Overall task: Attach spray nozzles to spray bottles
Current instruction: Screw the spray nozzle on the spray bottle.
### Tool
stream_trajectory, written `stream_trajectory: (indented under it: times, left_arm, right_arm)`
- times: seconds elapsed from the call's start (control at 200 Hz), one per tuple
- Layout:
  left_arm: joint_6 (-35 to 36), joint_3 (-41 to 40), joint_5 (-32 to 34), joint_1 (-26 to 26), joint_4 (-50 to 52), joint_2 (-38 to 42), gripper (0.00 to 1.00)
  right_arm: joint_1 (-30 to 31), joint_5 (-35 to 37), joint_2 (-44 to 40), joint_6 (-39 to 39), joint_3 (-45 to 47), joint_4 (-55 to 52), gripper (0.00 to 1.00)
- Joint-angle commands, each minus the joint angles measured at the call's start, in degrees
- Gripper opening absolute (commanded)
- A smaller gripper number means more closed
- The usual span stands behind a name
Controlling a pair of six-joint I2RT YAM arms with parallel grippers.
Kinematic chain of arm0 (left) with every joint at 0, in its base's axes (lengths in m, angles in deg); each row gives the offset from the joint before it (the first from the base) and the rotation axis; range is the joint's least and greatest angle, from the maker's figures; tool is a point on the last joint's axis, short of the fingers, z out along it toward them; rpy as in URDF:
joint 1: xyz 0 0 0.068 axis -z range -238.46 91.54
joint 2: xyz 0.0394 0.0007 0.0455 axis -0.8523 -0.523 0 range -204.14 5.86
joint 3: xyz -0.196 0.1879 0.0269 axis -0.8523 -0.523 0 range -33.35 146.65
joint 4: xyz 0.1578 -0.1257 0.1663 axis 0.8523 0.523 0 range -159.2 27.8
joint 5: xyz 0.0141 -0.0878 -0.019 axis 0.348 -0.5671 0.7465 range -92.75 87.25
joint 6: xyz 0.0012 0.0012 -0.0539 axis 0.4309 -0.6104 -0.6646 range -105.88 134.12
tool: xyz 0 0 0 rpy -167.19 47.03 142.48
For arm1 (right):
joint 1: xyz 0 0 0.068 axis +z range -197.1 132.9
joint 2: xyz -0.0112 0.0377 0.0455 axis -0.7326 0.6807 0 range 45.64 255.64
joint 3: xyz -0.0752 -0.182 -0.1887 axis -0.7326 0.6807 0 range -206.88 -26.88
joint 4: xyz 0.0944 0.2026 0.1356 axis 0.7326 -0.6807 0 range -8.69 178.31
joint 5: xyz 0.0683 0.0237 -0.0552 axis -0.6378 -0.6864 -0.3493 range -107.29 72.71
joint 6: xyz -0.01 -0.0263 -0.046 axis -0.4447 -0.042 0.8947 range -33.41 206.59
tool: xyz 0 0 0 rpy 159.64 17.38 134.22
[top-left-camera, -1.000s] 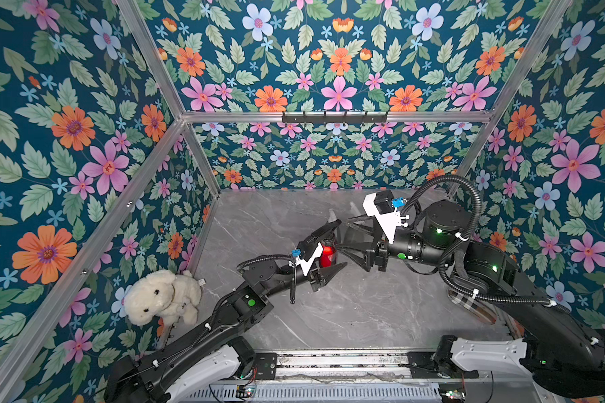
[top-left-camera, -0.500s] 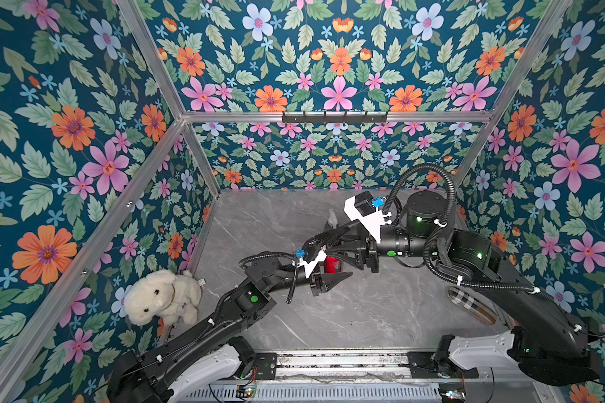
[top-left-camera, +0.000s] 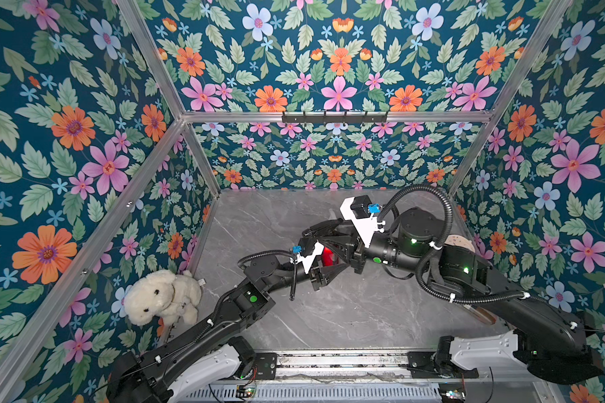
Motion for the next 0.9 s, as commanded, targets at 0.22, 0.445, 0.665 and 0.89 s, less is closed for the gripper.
stream_trajectory:
  times: [0.22, 0.445, 0.665, 0.89]
  left_arm:
    - [2.7, 0.7, 12.4, 0.8, -2.2, -0.4, 0.00]
    - [2.7, -0.1, 7.4, 0.5, -1.8, 1.3, 0.00]
    - [2.0, 0.5, -3.5, 0.2, -1.8, 1.0, 0.00]
    - [1.6, 3.4, -14.1, -0.2, 1.9, -1.6, 0.00]
  right_arm:
    - [6.6, 15.8, -0.8, -5.7, 5.2, 3.5, 0.54]
    - [-7.2, -14.9, -10.8, -7.6, 2.9, -2.3, 0.72]
    - [-14.9, -34.1, -5.8, -1.3, -3.3, -11.2, 0.77]
    - [-15.0, -36.0, -1.1, 2.1, -8.5, -14.6, 0.76]
